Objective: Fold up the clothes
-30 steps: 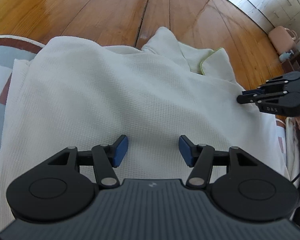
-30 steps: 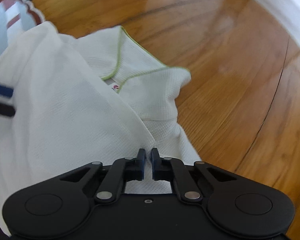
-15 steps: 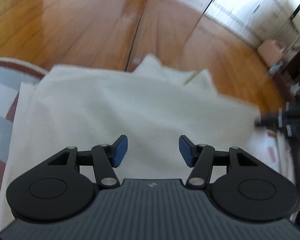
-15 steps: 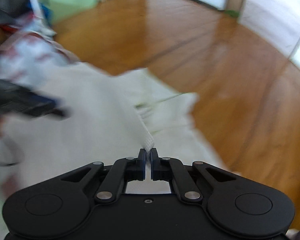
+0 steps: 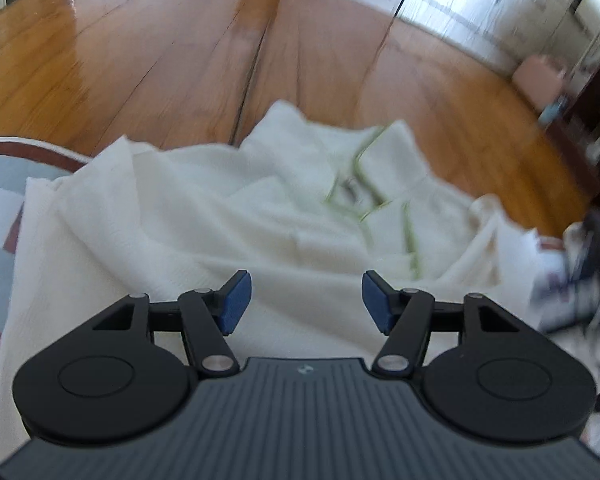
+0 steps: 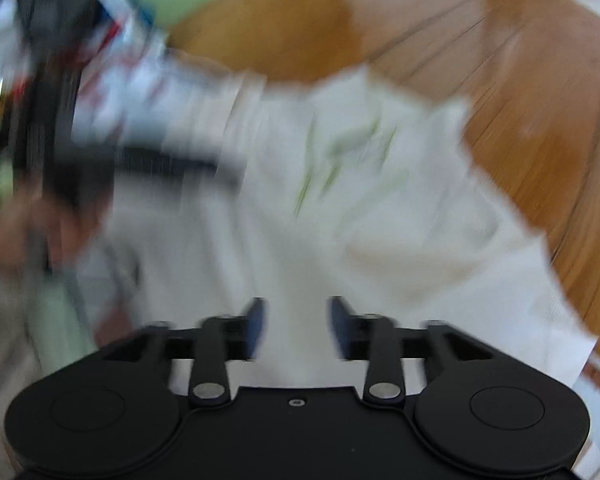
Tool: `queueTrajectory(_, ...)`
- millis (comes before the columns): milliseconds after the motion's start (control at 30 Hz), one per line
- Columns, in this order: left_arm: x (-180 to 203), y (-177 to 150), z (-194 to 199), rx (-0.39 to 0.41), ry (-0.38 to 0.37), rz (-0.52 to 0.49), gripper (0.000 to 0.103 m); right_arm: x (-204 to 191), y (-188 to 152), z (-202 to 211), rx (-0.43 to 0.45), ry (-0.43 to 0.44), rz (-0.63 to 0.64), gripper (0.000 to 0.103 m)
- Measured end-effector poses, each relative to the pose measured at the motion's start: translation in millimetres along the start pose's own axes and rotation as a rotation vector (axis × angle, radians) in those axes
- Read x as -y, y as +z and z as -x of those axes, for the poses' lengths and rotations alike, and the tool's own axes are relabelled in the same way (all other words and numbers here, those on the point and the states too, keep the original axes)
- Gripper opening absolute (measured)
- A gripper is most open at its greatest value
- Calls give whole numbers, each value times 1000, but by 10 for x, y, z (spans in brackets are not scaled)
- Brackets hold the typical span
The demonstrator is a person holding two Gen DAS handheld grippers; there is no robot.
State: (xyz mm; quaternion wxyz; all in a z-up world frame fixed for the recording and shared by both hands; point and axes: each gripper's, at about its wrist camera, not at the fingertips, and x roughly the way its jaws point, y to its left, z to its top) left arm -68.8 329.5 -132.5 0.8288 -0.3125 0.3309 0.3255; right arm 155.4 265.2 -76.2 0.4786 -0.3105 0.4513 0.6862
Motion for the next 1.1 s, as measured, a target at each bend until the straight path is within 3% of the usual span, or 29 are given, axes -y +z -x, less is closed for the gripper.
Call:
queueTrajectory(100, -76, 13, -6, -5, 18, 2, 61, 202, 373, -143, 9, -33, -167, 47)
queueTrajectory(200, -224, 126, 55, 27, 24, 28, 61, 350, 522, -474, -13, -54, -305, 47)
queueTrajectory(333, -425, 170, 113, 40, 76, 71, 61, 383, 471, -890, -50, -238, -386, 48)
queueTrajectory(433, -564, 151, 118, 28, 84, 123, 61, 289, 361, -970, 32, -292, -328, 50)
queueTrajectory(500, -583, 148, 84, 18, 88, 129, 60, 183, 271, -978, 87, -319, -261, 31)
queueTrajectory(533, -590, 148, 67, 14, 91, 129, 60, 118, 216, -975, 108, -344, -203, 4)
queueTrajectory(567, -591, 150, 56, 14, 94, 130, 61, 56, 164, -948, 132, -363, -152, 2)
queueTrajectory(700, -616, 163, 76, 38, 70, 138, 61, -56, 31, -630, 289, -375, -178, 2)
queueTrajectory(867, -693, 165, 113, 57, 50, 172, 61, -64, 172, -445, 432, -353, -166, 2)
queueTrajectory(1100, -690, 107, 103, 44, 103, 164, 61, -167, 582, -903, 397, -407, -175, 4)
